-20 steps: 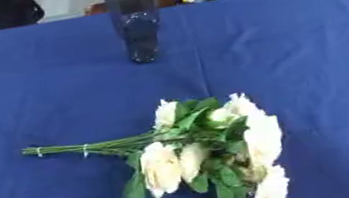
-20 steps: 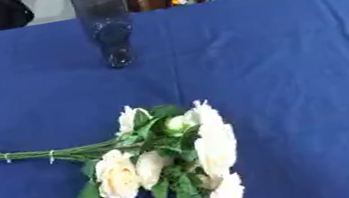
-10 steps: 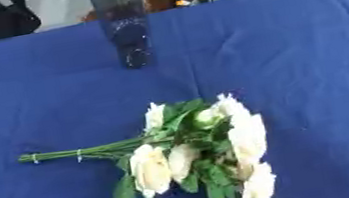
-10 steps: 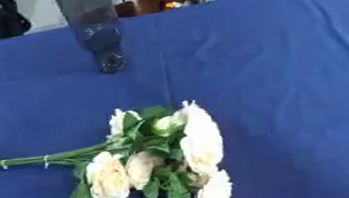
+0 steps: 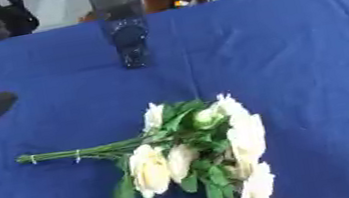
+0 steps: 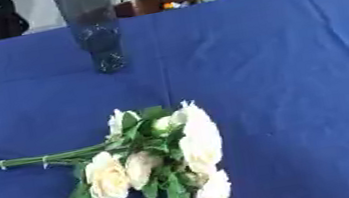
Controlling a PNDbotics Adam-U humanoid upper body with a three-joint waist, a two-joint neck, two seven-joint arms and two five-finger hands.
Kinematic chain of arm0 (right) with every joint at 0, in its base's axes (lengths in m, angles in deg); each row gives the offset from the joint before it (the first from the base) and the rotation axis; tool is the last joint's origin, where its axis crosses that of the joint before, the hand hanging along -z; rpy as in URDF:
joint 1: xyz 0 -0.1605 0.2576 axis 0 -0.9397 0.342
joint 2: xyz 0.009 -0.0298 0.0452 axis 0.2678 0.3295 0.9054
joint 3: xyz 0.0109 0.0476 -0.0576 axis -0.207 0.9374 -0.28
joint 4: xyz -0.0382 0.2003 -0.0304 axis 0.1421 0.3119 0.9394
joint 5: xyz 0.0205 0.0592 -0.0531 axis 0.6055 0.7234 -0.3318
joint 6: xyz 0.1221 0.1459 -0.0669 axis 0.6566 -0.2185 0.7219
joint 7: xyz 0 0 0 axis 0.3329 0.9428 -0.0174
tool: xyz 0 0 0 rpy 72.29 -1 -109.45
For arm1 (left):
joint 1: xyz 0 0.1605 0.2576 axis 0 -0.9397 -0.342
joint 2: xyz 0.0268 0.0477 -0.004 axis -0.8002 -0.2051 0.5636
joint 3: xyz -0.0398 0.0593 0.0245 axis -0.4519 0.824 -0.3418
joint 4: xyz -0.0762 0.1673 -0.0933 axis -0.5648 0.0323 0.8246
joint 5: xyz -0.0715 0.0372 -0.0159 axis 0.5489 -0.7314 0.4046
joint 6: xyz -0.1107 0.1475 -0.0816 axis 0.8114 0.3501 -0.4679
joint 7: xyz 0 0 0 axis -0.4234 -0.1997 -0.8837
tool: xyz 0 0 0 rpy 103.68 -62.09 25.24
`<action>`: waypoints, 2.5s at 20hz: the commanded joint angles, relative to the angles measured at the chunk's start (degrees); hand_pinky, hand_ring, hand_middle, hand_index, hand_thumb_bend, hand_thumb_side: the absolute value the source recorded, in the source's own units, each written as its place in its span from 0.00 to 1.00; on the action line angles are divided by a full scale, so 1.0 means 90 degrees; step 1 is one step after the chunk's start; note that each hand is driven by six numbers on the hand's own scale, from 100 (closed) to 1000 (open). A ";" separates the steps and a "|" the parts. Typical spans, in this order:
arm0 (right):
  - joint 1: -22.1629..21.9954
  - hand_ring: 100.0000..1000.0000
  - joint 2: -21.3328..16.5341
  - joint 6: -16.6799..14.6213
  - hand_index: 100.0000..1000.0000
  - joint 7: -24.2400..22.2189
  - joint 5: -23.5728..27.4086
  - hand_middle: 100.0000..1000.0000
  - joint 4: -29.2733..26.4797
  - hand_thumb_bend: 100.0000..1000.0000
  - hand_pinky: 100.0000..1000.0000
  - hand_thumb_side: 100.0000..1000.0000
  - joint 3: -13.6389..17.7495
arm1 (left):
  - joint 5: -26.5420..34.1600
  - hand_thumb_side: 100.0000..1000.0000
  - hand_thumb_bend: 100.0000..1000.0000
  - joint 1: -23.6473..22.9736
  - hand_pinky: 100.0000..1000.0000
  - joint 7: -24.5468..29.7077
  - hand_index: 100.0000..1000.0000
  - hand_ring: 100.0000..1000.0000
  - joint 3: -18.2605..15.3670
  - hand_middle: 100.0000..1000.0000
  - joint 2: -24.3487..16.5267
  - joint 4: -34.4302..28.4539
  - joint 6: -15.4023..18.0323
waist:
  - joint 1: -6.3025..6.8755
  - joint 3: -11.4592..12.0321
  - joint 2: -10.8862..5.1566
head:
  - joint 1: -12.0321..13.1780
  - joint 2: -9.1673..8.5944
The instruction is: Arrange flowers into the vase.
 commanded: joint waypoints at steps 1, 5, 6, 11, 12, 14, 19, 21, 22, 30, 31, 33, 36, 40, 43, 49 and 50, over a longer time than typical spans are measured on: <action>0.0043 0.81 -0.0168 0.0010 0.83 -0.0004 0.0034 0.80 -0.0092 0.00 0.73 0.79 0.0059 | 0.0066 1.00 0.30 0.0193 0.93 0.0310 1.00 0.95 0.0120 0.93 -0.0119 -0.0094 -0.0256 | -0.0059 0.0020 -0.0233 | -0.0025 0.0007; 0.0050 0.81 -0.0154 0.0024 0.83 -0.0002 0.0037 0.80 -0.0092 0.00 0.73 0.78 0.0044 | 0.0284 1.00 0.50 0.0303 0.93 0.0703 1.00 0.96 0.0232 0.94 0.0014 -0.0109 -0.0509 | -0.0053 0.0012 -0.0198 | -0.0013 -0.0064; 0.0049 0.81 -0.0150 0.0031 0.83 -0.0004 0.0038 0.80 -0.0092 0.00 0.73 0.78 0.0039 | 0.0360 1.00 0.50 0.0398 0.93 0.0796 1.00 0.96 0.0352 0.94 0.0097 0.0006 -0.0594 | -0.0053 0.0015 -0.0194 | -0.0017 -0.0078; 0.0031 0.81 -0.0147 0.0042 0.83 0.0008 0.0031 0.80 -0.0092 0.00 0.73 0.78 0.0042 | 0.0335 1.00 0.55 0.0813 0.93 0.1299 1.00 0.95 0.0776 0.93 0.0378 0.0181 -0.1083 | -0.0064 0.0028 -0.0185 | -0.0089 -0.0149; 0.0027 0.81 -0.0146 0.0043 0.83 0.0009 0.0029 0.80 -0.0092 0.00 0.73 0.78 0.0040 | 0.0314 1.00 0.53 0.0862 0.92 0.1398 1.00 0.95 0.0832 0.92 0.0404 0.0136 -0.1166 | -0.0065 0.0029 -0.0182 | -0.0100 -0.0164; 0.0016 0.81 -0.0143 0.0049 0.83 0.0008 0.0025 0.80 -0.0092 0.00 0.73 0.78 0.0037 | 0.0299 1.00 0.50 0.0965 0.90 0.1596 1.00 0.93 0.0923 0.89 0.0460 0.0023 -0.1307 | -0.0067 0.0031 -0.0178 | -0.0116 -0.0187; 0.0008 0.81 -0.0132 0.0054 0.83 0.0006 0.0020 0.80 -0.0092 0.00 0.73 0.78 0.0029 | 0.0290 1.00 0.48 0.1193 0.88 0.2093 1.00 0.92 0.1086 0.89 0.0643 -0.0263 -0.1553 | -0.0076 0.0039 -0.0168 | -0.0121 -0.0245; 0.0007 0.81 -0.0125 0.0054 0.83 0.0007 0.0021 0.80 -0.0092 0.00 0.73 0.78 0.0028 | 0.0315 1.00 0.48 0.1231 0.87 0.2284 1.00 0.92 0.1123 0.89 0.0714 -0.0323 -0.1621 | -0.0082 0.0045 -0.0163 | -0.0117 -0.0257; 0.0008 0.81 -0.0120 0.0053 0.83 0.0006 0.0022 0.80 -0.0092 0.00 0.73 0.78 0.0027 | 0.0332 1.00 0.48 0.1236 0.87 0.2376 1.00 0.92 0.1141 0.90 0.0754 -0.0339 -0.1653 | -0.0085 0.0048 -0.0158 | -0.0113 -0.0262; 0.0023 0.81 -0.0096 0.0053 0.83 0.0001 0.0030 0.79 -0.0092 0.00 0.73 0.77 0.0020 | 0.0337 0.95 0.51 0.1174 0.87 0.2783 1.00 0.94 0.1357 0.95 0.0982 -0.0252 -0.1693 | -0.0104 0.0048 -0.0130 | -0.0089 -0.0280; 0.0023 0.81 -0.0096 0.0054 0.83 0.0003 0.0030 0.79 -0.0092 0.00 0.73 0.77 0.0021 | 0.0311 0.95 0.51 0.1154 0.88 0.2812 1.00 0.94 0.1395 0.95 0.0982 -0.0253 -0.1654 | -0.0105 0.0049 -0.0128 | -0.0090 -0.0285; 0.0023 0.81 -0.0094 0.0055 0.83 0.0004 0.0030 0.79 -0.0092 0.00 0.73 0.77 0.0020 | 0.0262 0.96 0.50 0.1109 0.88 0.2844 1.00 0.94 0.1438 0.95 0.0970 -0.0274 -0.1580 | -0.0109 0.0056 -0.0125 | -0.0087 -0.0295; 0.0017 0.81 -0.0090 0.0059 0.83 0.0007 0.0029 0.79 -0.0092 0.00 0.73 0.77 0.0023 | 0.0227 0.97 0.49 0.1024 0.88 0.2842 1.00 0.94 0.1454 0.94 0.0939 -0.0338 -0.1501 | -0.0116 0.0063 -0.0119 | -0.0084 -0.0306; 0.0015 0.81 -0.0083 0.0059 0.83 0.0009 0.0028 0.79 -0.0092 0.00 0.73 0.77 0.0025 | 0.0253 0.97 0.49 0.0908 0.87 0.2831 1.00 0.94 0.1468 0.94 0.0914 -0.0423 -0.1471 | -0.0126 0.0056 -0.0117 | -0.0082 -0.0327; 0.0018 0.81 -0.0079 0.0058 0.83 0.0013 0.0028 0.79 -0.0092 0.00 0.73 0.77 0.0026 | 0.0249 0.96 0.48 0.0831 0.87 0.2820 1.00 0.94 0.1467 0.94 0.0902 -0.0444 -0.1476 | -0.0134 0.0054 -0.0115 | -0.0078 -0.0337; 0.0020 0.81 -0.0078 0.0058 0.83 0.0014 0.0028 0.79 -0.0092 0.00 0.73 0.77 0.0026 | 0.0243 0.96 0.48 0.0812 0.87 0.2813 1.00 0.94 0.1466 0.94 0.0898 -0.0452 -0.1476 | -0.0135 0.0053 -0.0115 | -0.0076 -0.0338; 0.0020 0.81 -0.0078 0.0058 0.83 0.0014 0.0028 0.79 -0.0092 0.00 0.73 0.77 0.0026 | 0.0243 0.96 0.48 0.0812 0.87 0.2813 1.00 0.94 0.1466 0.94 0.0898 -0.0452 -0.1476 | -0.0135 0.0053 -0.0115 | -0.0076 -0.0338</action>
